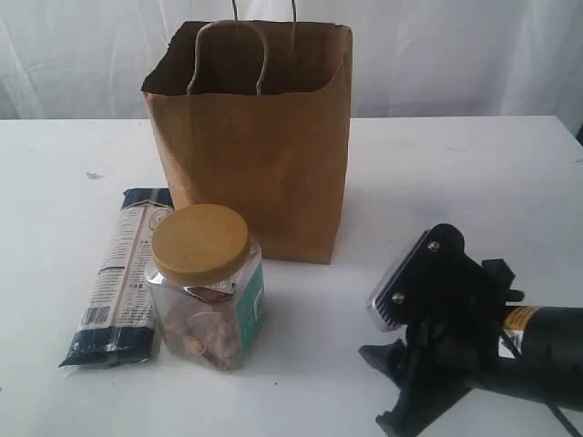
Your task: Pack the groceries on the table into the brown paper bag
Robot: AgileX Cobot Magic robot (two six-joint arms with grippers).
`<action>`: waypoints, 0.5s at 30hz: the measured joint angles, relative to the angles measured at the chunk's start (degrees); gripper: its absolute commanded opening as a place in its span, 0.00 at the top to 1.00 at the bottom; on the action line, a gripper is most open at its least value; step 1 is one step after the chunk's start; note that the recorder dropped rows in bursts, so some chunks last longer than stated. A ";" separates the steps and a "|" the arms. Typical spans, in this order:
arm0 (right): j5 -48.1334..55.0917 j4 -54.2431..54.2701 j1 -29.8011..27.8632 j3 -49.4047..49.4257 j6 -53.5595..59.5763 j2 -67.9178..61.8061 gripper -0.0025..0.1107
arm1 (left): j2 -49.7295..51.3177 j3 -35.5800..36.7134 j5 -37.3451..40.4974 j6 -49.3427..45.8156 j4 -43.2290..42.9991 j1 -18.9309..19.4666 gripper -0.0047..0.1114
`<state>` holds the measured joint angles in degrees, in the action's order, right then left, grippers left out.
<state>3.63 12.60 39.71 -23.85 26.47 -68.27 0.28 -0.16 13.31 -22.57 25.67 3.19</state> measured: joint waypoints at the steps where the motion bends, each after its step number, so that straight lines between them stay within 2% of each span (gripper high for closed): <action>1: -1.75 0.43 0.28 0.00 -1.99 -0.58 0.16 | 0.00 0.00 0.00 0.00 0.00 0.00 0.96; 3: -4.68 1.54 0.65 0.00 -7.17 -1.44 0.11 | 0.00 0.00 0.00 0.00 0.00 0.00 0.96; 6: -7.73 2.46 0.81 0.00 -13.72 -1.71 0.10 | 0.00 0.00 0.00 0.00 0.00 0.00 0.96; 15: -9.04 3.04 0.81 0.00 -16.13 -1.81 0.10 | 0.00 0.00 0.00 0.00 0.00 0.00 0.96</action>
<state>-5.41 15.64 40.52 -23.85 10.35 -70.08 0.28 -0.16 13.31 -22.57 25.67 3.19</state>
